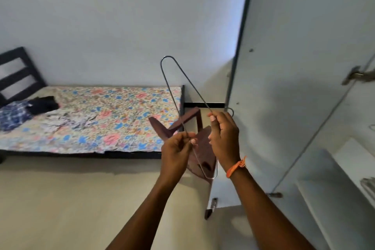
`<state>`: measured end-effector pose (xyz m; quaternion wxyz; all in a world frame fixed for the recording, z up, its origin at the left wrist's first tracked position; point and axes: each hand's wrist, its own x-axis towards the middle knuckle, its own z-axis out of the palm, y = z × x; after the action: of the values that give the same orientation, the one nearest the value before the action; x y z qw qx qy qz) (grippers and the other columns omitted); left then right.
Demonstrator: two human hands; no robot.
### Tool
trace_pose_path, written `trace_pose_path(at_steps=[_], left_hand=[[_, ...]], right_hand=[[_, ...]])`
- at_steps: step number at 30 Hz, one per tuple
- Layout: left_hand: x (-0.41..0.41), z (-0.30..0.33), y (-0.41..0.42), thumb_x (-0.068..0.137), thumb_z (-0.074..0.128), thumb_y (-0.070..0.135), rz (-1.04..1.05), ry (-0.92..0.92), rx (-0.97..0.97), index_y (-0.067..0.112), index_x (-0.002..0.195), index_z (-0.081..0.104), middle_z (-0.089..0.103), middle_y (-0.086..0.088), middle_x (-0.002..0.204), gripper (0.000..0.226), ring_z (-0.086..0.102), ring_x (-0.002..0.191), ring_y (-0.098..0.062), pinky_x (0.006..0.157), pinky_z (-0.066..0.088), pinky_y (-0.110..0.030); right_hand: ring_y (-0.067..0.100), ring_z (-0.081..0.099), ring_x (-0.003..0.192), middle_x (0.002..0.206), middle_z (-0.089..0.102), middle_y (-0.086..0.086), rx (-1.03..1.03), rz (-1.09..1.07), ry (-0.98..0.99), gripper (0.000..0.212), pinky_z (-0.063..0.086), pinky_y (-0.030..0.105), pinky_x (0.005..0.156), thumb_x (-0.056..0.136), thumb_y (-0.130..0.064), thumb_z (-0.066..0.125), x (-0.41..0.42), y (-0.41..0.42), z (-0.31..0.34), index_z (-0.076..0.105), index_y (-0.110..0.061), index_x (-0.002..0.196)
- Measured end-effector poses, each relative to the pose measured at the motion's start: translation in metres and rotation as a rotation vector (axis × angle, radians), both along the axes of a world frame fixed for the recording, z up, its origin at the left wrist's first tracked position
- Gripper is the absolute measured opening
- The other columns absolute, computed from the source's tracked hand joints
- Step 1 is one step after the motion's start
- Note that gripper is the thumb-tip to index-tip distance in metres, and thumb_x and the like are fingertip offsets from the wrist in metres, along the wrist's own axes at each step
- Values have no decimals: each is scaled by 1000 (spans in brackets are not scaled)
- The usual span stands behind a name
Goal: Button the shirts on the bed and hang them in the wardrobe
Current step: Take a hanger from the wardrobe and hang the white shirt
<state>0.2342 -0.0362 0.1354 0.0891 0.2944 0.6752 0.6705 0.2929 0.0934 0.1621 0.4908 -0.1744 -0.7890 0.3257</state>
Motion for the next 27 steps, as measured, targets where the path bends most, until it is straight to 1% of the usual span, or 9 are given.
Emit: trace_pose_path(at_steps=[3, 7, 10, 16, 18, 19, 21, 23, 27], left_hand=[[-41, -10, -34, 92, 64, 4, 73, -92, 2, 11, 105, 72, 76, -5, 91, 17, 73, 85, -22, 76, 61, -39], [-108, -22, -72, 91, 66, 3, 238, -220, 19, 19, 95, 73, 75, -5, 82, 18, 74, 77, -23, 66, 59, -28], [-172, -33, -94, 89, 69, 5, 345, -299, 15, 12, 101, 73, 75, -9, 86, 15, 74, 79, -22, 67, 60, -28], [-331, -43, -132, 89, 68, 3, 499, -348, -39, 6, 98, 73, 72, -14, 79, 11, 72, 70, -20, 69, 62, -34], [-381, -47, -145, 88, 69, 2, 535, -365, -68, 9, 94, 74, 72, -13, 78, 10, 70, 66, -17, 66, 61, -32], [-408, -49, -153, 87, 71, 3, 555, -361, -85, 10, 92, 74, 72, -11, 77, 10, 68, 64, -14, 65, 59, -30], [-457, -54, -171, 85, 73, 4, 591, -355, -116, 11, 90, 75, 72, -7, 76, 9, 65, 62, -11, 63, 58, -30], [-501, -59, -190, 84, 73, 3, 620, -379, -122, 10, 89, 75, 73, -8, 76, 9, 66, 62, -10, 63, 58, -31], [-609, -78, -232, 83, 74, 0, 649, -382, -138, 6, 89, 74, 71, -13, 75, 8, 66, 61, -17, 66, 60, -35]], right_hand=[[26, 67, 74, 103, 64, 1, -20, 59, -65, 34, 59, 39, 62, 100, -30, 40, -50, -30, -8, 68, -13, 110], [22, 68, 76, 97, 69, 5, -1, 188, -174, 29, 58, 44, 61, 99, -28, 44, -137, -59, -25, 69, -13, 105], [20, 67, 80, 98, 69, 2, -16, 289, -273, 20, 59, 45, 66, 101, -21, 49, -214, -76, -39, 67, -17, 109], [27, 63, 72, 85, 65, 6, -7, 478, -427, 19, 57, 49, 61, 101, -18, 48, -392, -107, -48, 66, -17, 107], [29, 64, 70, 87, 66, 10, -6, 546, -471, 19, 57, 48, 60, 100, -12, 50, -446, -116, -48, 67, -13, 109], [30, 66, 71, 90, 67, 13, -21, 578, -494, 20, 58, 47, 61, 100, -8, 52, -476, -123, -47, 68, -10, 111], [31, 70, 79, 99, 69, 18, -80, 634, -543, 24, 60, 38, 65, 98, -2, 54, -532, -138, -48, 69, -5, 117], [30, 71, 83, 100, 69, 20, -114, 687, -581, 26, 60, 32, 67, 97, 2, 55, -581, -154, -52, 68, -2, 120], [34, 71, 75, 94, 68, 19, -175, 743, -612, 24, 61, 39, 65, 96, 1, 56, -692, -191, -72, 70, -1, 117]])
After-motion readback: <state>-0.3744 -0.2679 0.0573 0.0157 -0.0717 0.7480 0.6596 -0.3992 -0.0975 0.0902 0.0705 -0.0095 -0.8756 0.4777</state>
